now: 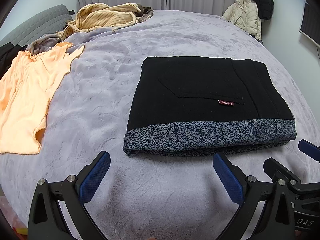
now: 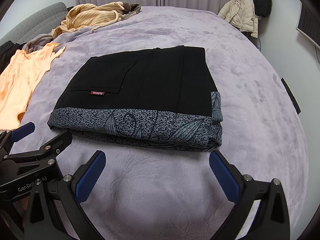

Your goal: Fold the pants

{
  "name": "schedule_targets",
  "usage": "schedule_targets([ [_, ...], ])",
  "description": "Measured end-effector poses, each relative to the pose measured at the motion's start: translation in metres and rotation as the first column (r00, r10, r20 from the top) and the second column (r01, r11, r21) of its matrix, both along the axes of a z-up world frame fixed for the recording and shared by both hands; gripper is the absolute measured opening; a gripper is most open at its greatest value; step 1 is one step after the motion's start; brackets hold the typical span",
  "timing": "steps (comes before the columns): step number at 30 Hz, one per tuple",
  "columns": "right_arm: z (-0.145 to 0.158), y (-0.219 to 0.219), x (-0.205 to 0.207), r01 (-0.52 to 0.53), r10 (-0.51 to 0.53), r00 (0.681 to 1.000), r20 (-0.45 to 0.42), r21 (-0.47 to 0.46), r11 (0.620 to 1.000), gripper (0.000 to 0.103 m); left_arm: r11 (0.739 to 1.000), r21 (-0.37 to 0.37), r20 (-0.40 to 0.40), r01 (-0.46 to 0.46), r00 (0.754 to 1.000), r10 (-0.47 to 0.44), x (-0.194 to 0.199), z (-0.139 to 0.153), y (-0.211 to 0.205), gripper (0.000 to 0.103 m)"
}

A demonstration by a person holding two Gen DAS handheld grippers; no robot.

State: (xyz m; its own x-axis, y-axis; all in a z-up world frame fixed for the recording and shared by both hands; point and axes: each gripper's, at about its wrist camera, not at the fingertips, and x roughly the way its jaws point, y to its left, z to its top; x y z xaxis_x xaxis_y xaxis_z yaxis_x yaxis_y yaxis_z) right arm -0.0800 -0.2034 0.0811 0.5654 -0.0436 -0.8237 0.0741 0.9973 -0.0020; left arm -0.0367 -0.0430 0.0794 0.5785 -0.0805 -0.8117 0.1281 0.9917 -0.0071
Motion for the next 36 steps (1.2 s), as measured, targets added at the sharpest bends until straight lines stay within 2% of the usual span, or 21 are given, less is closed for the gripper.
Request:
schedule_targets([
  [27, 0.007, -0.006, 0.003, -0.009, 0.009, 1.0, 0.012, -0.004, 1.0, 0.103, 1.0, -0.006, -0.008, 0.028, 1.0, -0.028, 0.006, 0.004, -0.001, 0.103],
  [36, 0.005, -0.005, -0.007, -0.008, 0.008, 1.0, 0.019, 0.01, 1.0, 0.103, 0.999, -0.029, -0.012, 0.032, 0.999, -0.033, -0.008, -0.001, 0.004, 0.103],
])
